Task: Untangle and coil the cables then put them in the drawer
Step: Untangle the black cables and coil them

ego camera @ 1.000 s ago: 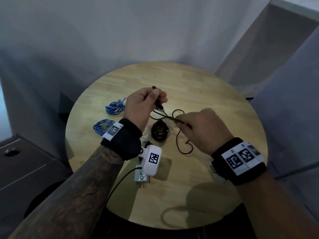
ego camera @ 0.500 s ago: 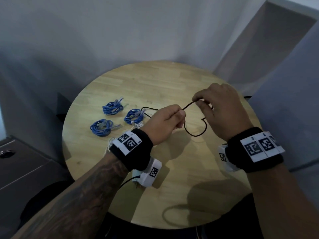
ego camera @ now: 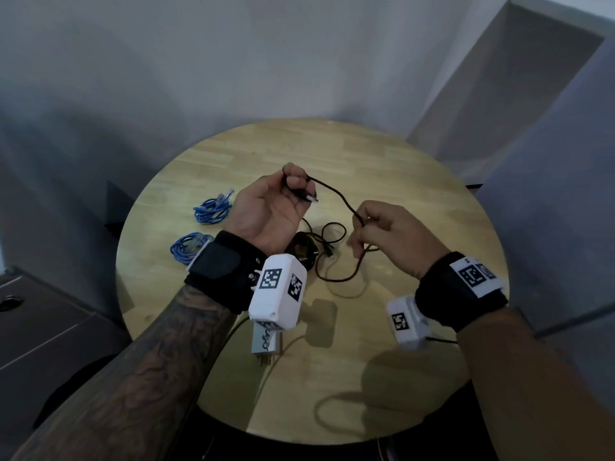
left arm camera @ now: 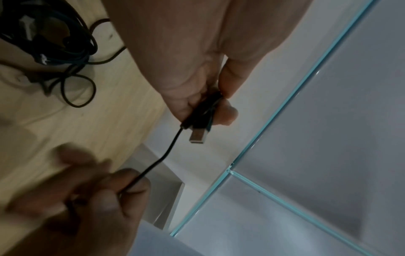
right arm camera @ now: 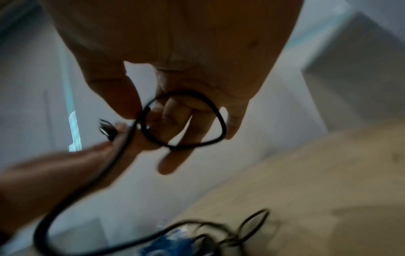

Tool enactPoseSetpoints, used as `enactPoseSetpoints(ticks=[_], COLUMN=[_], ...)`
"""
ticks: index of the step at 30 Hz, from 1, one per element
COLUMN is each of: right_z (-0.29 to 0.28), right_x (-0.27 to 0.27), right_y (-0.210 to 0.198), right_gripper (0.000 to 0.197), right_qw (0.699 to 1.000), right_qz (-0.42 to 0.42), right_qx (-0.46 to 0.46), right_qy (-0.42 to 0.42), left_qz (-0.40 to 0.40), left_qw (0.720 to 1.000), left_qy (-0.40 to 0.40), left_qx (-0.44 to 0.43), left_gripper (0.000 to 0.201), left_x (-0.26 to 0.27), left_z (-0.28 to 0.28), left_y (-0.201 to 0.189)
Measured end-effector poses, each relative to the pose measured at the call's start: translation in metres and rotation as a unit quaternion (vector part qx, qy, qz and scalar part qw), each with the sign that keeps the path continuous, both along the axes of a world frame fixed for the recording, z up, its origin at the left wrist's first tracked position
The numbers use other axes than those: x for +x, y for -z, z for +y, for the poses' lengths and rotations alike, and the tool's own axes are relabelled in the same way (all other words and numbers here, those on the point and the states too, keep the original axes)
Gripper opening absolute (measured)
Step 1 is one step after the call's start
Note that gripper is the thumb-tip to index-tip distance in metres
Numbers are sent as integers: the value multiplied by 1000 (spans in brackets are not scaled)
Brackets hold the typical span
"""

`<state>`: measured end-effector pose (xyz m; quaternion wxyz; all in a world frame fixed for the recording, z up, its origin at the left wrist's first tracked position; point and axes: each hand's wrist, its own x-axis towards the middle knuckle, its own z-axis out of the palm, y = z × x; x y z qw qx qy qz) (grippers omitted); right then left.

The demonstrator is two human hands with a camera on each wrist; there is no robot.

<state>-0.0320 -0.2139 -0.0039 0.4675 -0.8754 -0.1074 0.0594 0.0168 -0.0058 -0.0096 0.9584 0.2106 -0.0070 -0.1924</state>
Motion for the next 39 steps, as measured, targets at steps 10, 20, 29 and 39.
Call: enactPoseSetpoints(ticks=[10,20,29,39], right_z=[24,0,-20,-21], right_x=[-12,1,10,16], right_y=[0,-13,-3,-4], right_gripper=[26,11,31,6], right_qw=[957,903,973,983], right_qz=[-177,-331,-120,-96], right_qx=[-222,-274,63,42], right_qy=[-63,18,188,151], left_qz=[-149,-406,-326,-233], left_qw=[918,615,728,811], left_qy=[-188,36,-102,-56], left_qx=[316,675,595,534], left_gripper=[19,28,38,39], left_x=[-2,-28,-6,-2], left_z=[-7,-21,3,9], left_y=[8,7,1,-4])
